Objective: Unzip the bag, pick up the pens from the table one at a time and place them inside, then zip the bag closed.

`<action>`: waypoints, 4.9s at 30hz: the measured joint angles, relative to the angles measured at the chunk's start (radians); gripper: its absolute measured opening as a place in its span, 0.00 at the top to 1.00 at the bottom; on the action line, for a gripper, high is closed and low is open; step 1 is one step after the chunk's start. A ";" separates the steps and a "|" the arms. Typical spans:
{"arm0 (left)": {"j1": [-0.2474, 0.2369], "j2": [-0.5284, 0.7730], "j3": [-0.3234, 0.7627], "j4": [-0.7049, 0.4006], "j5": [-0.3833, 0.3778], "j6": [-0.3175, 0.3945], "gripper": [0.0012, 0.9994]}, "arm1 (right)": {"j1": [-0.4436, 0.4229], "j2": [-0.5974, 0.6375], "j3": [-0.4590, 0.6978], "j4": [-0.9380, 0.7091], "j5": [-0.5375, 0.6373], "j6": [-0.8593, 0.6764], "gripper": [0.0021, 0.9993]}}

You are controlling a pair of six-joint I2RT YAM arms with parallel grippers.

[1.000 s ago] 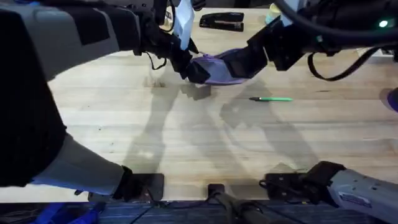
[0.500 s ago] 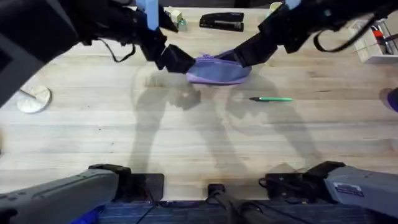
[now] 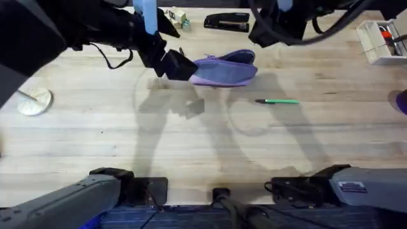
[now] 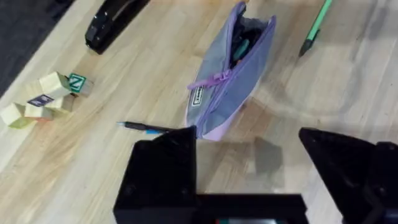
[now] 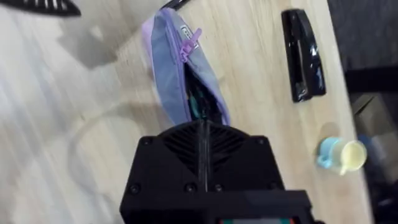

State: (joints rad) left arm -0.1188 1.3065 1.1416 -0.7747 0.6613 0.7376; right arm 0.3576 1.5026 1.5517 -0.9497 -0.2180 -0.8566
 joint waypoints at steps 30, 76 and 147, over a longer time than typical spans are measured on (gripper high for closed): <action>0.000 -0.009 0.000 0.001 -0.029 0.000 0.01 | 0.028 0.309 0.002 0.054 -0.015 -0.263 0.97; 0.000 -0.009 0.000 0.002 -0.038 0.000 0.01 | 0.084 0.232 0.016 0.033 -0.078 -0.121 0.00; -0.158 0.581 0.390 0.002 -0.741 -1.196 0.00 | 0.084 -0.265 0.016 -0.055 -0.013 0.507 0.00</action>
State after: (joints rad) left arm -0.2771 1.8876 1.5314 -0.7727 -0.0797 -0.4583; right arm 0.4419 1.2371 1.5681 -1.0050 -0.2314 -0.3492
